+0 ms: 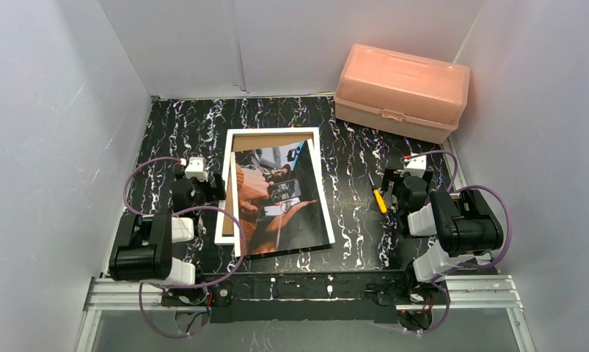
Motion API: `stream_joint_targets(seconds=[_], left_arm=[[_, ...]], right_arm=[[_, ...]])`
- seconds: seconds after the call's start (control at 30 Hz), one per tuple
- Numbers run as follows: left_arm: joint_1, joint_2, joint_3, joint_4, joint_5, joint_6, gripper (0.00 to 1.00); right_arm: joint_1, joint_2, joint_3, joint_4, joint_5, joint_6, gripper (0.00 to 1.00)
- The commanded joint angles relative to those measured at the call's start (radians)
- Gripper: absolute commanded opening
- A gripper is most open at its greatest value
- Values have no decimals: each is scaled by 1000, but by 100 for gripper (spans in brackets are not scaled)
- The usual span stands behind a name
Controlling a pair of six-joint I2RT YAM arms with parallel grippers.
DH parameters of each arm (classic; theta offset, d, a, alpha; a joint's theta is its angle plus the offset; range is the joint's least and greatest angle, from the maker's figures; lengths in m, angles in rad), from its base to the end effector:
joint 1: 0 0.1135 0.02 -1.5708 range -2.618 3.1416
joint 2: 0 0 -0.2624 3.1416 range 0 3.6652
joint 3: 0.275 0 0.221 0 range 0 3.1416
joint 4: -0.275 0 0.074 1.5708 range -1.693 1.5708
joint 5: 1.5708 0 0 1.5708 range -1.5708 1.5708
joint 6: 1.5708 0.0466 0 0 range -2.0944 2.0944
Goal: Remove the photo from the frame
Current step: Reset both arms
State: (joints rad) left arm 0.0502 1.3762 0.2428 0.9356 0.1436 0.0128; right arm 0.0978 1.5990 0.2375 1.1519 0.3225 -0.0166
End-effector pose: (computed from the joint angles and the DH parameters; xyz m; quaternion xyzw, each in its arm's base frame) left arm 0.2315 0.0050 0.1801 0.0310 0.7722 -0.0356 0.6336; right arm 0.2462 0.0093 0.1556 0.0570 0.7716 -0.0995 0.6256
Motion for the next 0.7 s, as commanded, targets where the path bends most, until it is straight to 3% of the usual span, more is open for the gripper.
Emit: stream_joint_targets(seconds=[0.0,0.07,0.37,0.67], left_arm=[[2,118,18,172,2,-32,94],[3,101,68,36,-20,-34,97],[-25,104,52,70,-184,-63,99],[-30,104,52,74,-196,-59,99]], right_arm=[[-3,5,38,11,1,-6,99],[-3,6,38,9,2,-7,99],[-3,6,37,9,2,-8,99],[-3,6,39,9,3,-8,99]])
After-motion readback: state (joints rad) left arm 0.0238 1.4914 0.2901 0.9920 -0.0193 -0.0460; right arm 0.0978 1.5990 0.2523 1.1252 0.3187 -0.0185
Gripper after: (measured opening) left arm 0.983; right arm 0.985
